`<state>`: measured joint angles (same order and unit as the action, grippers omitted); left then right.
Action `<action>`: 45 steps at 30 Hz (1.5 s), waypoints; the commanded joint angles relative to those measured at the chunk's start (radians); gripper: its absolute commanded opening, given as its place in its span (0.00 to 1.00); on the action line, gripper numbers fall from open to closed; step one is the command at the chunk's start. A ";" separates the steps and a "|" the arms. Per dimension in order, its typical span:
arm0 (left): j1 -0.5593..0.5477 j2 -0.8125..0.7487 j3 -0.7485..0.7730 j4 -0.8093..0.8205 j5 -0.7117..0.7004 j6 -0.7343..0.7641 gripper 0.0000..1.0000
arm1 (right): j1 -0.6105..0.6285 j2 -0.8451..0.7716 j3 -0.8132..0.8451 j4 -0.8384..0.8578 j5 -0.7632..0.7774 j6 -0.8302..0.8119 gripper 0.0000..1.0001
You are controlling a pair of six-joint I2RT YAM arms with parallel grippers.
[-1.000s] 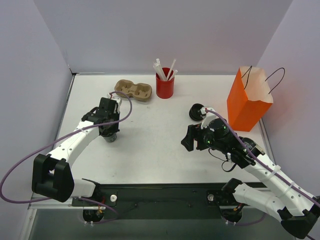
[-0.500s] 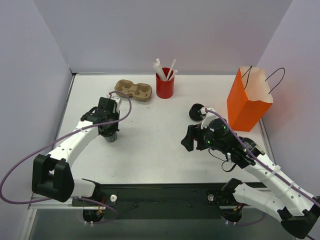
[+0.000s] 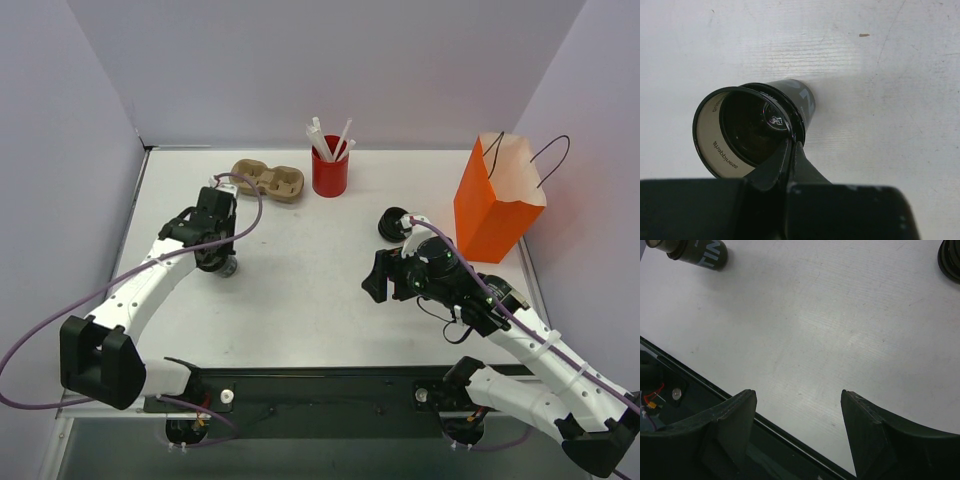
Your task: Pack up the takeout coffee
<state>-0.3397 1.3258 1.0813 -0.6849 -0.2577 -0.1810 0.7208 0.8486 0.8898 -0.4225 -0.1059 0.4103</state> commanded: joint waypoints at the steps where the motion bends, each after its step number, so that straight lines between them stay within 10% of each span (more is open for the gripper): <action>1: -0.067 0.012 0.089 -0.067 -0.140 -0.008 0.00 | 0.003 0.015 0.011 0.019 -0.014 -0.002 0.69; 20: -0.150 0.013 0.365 -0.188 -0.137 0.015 0.00 | 0.003 -0.013 0.026 0.004 -0.018 0.024 0.69; 45: -0.637 0.415 0.393 0.068 -0.066 -0.176 0.00 | 0.005 -0.312 -0.020 -0.090 0.304 0.074 0.68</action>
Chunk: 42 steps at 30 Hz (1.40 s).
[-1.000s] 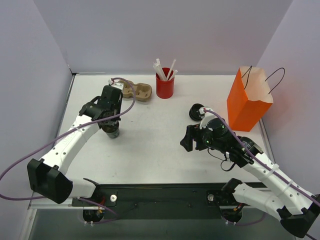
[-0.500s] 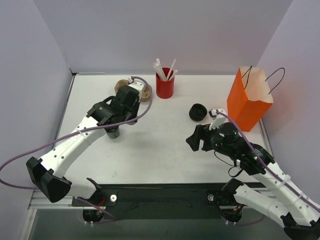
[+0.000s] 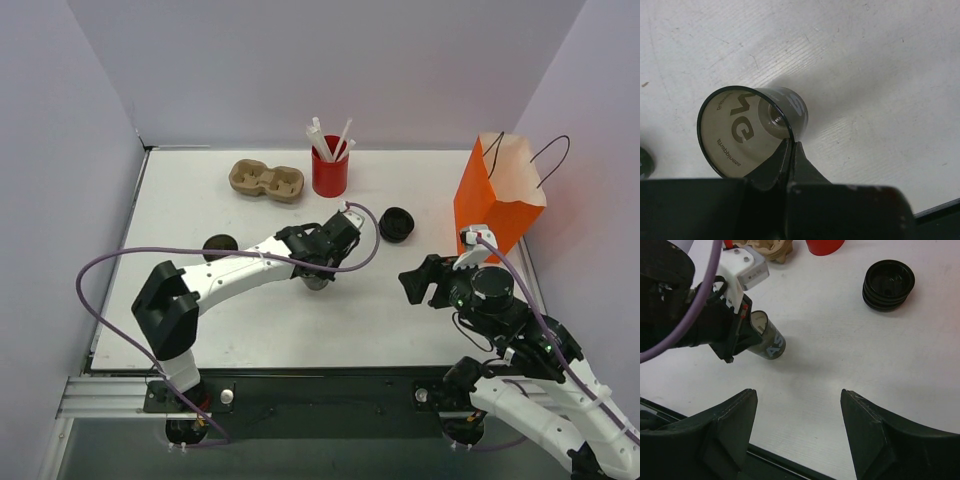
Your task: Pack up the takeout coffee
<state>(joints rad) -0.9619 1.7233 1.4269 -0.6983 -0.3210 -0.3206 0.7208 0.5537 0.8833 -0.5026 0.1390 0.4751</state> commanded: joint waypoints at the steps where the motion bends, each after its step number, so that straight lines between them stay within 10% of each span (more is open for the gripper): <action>1: -0.018 0.025 0.047 0.088 0.003 -0.038 0.00 | 0.003 -0.018 -0.014 -0.010 0.059 0.010 0.68; 8: -0.026 0.078 0.056 0.079 0.030 -0.055 0.04 | 0.003 -0.026 -0.018 -0.022 0.066 -0.001 0.69; 19: -0.017 -0.126 0.173 0.036 0.091 0.009 0.75 | 0.000 0.092 0.023 -0.013 0.100 -0.055 0.69; 33: 0.095 -0.689 -0.440 0.330 -0.020 0.181 0.97 | -0.352 0.687 0.294 0.056 -0.225 -0.208 0.56; 42: 0.003 -0.855 -0.542 0.356 -0.118 0.285 0.97 | -0.454 1.075 0.555 0.056 -0.322 -0.271 0.51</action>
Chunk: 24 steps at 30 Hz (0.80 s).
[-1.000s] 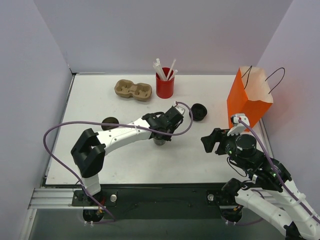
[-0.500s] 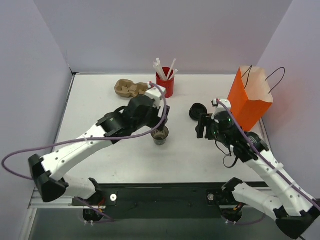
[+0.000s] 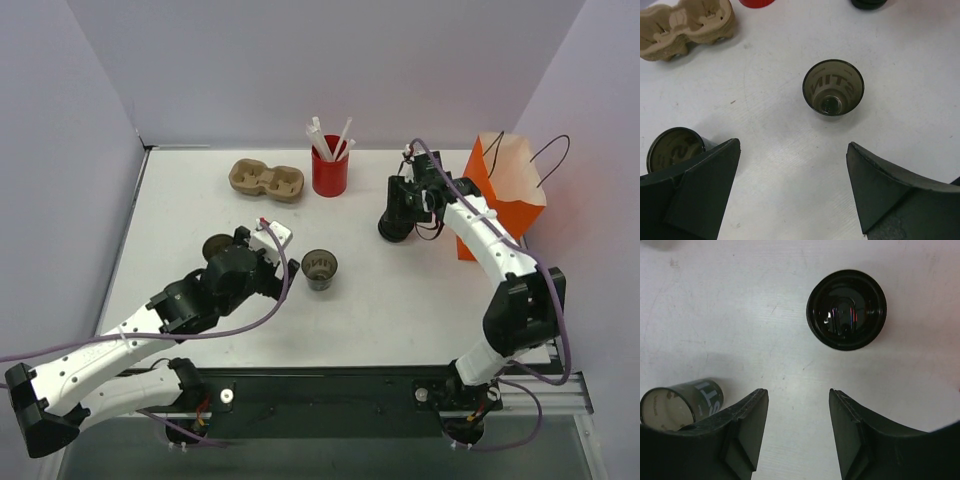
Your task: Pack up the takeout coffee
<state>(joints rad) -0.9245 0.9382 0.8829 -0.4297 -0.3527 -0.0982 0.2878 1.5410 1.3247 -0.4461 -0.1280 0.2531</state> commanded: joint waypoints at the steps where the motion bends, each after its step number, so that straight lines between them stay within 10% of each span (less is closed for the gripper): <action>1: -0.055 -0.091 -0.001 0.082 -0.107 0.072 0.97 | -0.022 0.108 0.132 -0.002 -0.058 -0.054 0.50; 24: -0.074 -0.116 -0.005 0.091 -0.062 0.092 0.96 | -0.056 0.433 0.291 -0.045 -0.084 -0.104 0.37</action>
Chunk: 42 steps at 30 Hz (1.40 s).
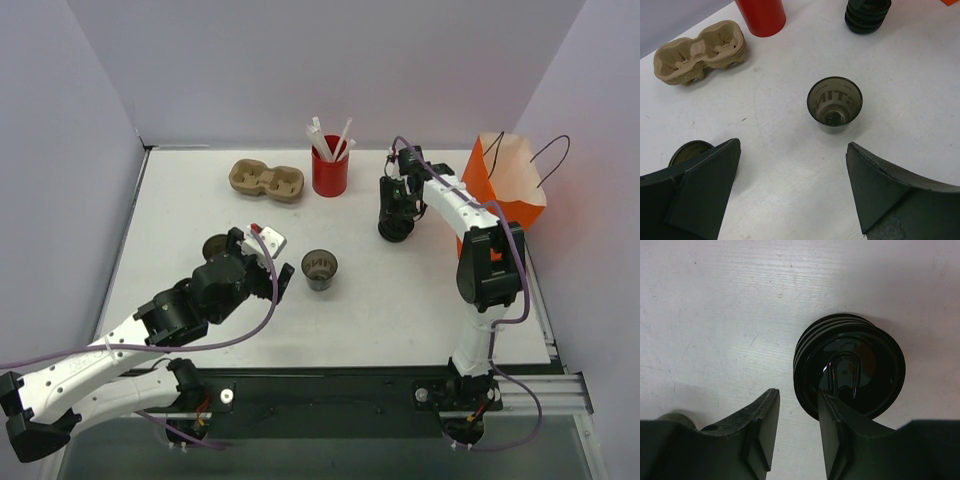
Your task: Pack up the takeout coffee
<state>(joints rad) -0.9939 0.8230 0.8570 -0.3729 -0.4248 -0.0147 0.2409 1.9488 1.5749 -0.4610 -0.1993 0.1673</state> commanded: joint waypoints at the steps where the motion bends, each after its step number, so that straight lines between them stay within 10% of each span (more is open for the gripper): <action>1: -0.003 -0.001 0.019 0.034 0.009 0.009 0.96 | -0.011 0.029 0.040 -0.030 -0.017 -0.017 0.36; 32: -0.005 0.013 0.025 0.013 0.023 -0.013 0.95 | -0.023 -0.085 0.033 -0.048 -0.032 0.006 0.12; 42: 0.034 -0.024 0.080 -0.044 0.162 -0.214 0.89 | 0.012 -0.370 -0.123 0.071 -0.529 0.207 0.11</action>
<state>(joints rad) -0.9897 0.8391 0.8642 -0.3935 -0.3515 -0.1123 0.2272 1.7473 1.5394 -0.4664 -0.4522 0.2481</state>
